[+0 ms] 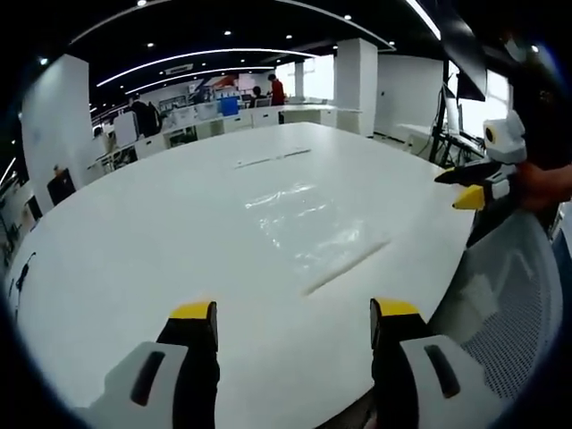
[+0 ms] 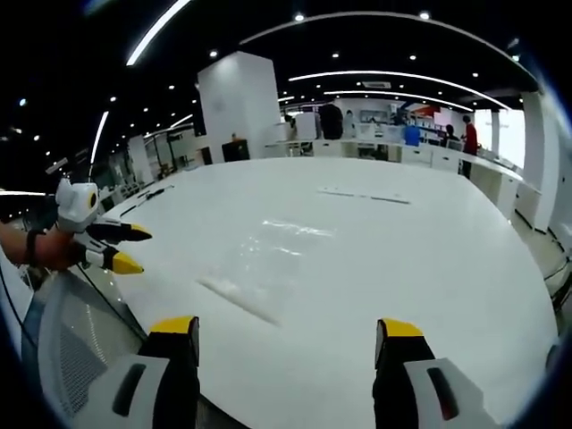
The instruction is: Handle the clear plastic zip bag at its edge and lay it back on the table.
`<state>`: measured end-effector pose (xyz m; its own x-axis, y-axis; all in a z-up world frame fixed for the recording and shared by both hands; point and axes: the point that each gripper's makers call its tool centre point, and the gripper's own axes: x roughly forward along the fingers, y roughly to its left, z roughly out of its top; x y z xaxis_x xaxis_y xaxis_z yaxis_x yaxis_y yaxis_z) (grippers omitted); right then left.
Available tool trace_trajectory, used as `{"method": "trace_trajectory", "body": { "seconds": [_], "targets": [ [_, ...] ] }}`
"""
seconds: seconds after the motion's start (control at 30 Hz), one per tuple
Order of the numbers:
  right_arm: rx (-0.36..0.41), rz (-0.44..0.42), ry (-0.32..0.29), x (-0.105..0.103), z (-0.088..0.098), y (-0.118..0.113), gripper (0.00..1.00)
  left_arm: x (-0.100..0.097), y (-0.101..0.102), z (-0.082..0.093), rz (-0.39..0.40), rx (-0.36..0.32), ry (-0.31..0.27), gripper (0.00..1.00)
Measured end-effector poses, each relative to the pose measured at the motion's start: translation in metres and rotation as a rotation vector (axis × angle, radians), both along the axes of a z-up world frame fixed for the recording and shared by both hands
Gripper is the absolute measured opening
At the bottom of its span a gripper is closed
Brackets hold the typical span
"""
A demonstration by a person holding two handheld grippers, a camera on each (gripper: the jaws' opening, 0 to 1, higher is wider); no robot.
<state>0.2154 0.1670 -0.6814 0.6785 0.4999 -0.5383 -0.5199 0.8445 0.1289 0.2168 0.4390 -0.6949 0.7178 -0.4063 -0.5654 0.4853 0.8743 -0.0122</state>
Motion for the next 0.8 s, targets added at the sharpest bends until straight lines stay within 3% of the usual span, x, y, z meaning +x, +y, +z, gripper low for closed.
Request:
{"method": "trace_trajectory", "body": {
  "seconds": [0.27, 0.63, 0.8],
  "targets": [
    [-0.004, 0.009, 0.023, -0.002, -0.005, 0.002, 0.80, 0.003, 0.007, -0.003, 0.015, 0.001, -0.006, 0.68],
    [-0.007, -0.027, 0.026, 0.002, -0.009, -0.005, 0.80, 0.000, -0.001, -0.004, -0.030, 0.010, -0.004, 0.67],
    [-0.015, -0.031, 0.054, 0.001, -0.014, -0.005, 0.81, -0.002, -0.005, -0.003, -0.037, 0.001, -0.003, 0.66]
  ]
}}
